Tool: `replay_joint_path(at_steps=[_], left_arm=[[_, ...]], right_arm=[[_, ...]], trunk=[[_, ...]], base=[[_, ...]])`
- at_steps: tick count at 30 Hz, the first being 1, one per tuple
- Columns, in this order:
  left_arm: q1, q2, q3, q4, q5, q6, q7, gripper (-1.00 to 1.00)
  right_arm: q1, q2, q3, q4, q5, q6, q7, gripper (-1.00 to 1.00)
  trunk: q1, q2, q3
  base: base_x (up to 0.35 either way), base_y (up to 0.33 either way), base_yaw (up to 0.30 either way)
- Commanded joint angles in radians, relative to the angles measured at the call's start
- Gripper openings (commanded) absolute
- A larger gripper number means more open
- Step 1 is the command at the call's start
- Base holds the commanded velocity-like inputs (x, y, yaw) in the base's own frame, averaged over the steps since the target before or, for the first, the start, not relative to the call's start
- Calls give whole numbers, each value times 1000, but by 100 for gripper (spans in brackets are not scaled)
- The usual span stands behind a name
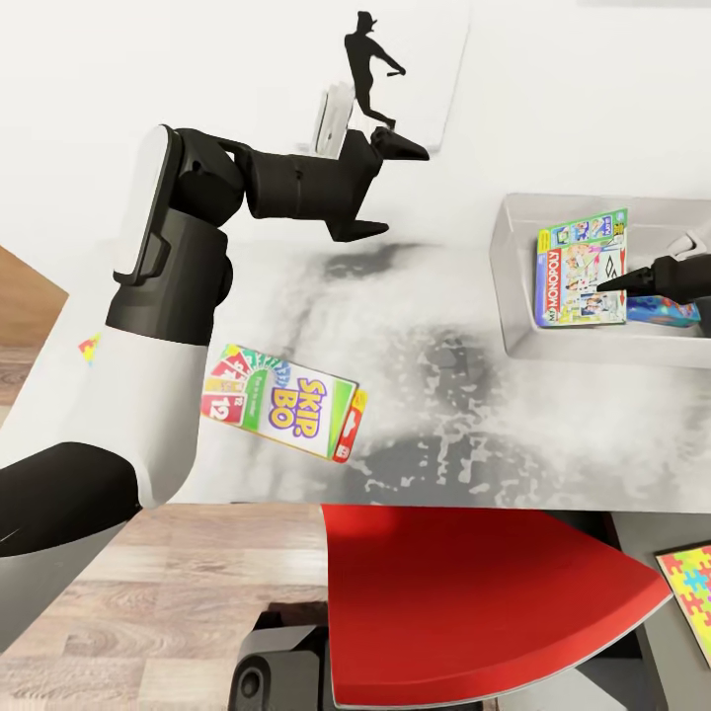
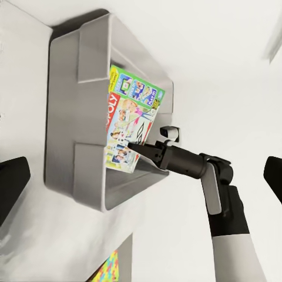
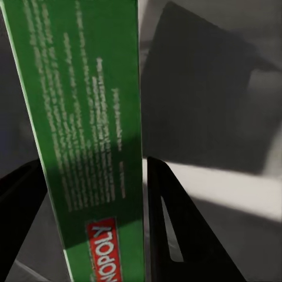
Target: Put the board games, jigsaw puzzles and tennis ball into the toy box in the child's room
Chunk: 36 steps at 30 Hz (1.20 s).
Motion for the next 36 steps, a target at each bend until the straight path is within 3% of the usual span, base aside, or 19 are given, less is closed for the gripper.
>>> replay_joint_path(at_steps=[1, 36], left_arm=[[-1, -1, 1, 0, 9, 0, 10, 100], [-1, -1, -1, 1, 9, 0, 10, 100]], right_arm=[[-1, -1, 5, 0, -6, 7, 6, -100], [-1, -1, 5, 0, -6, -1, -4, -100]], trunk=[[0, -1, -2], [0, -1, -12]], base=[[0, 0, 0], [0, 0, 0]])
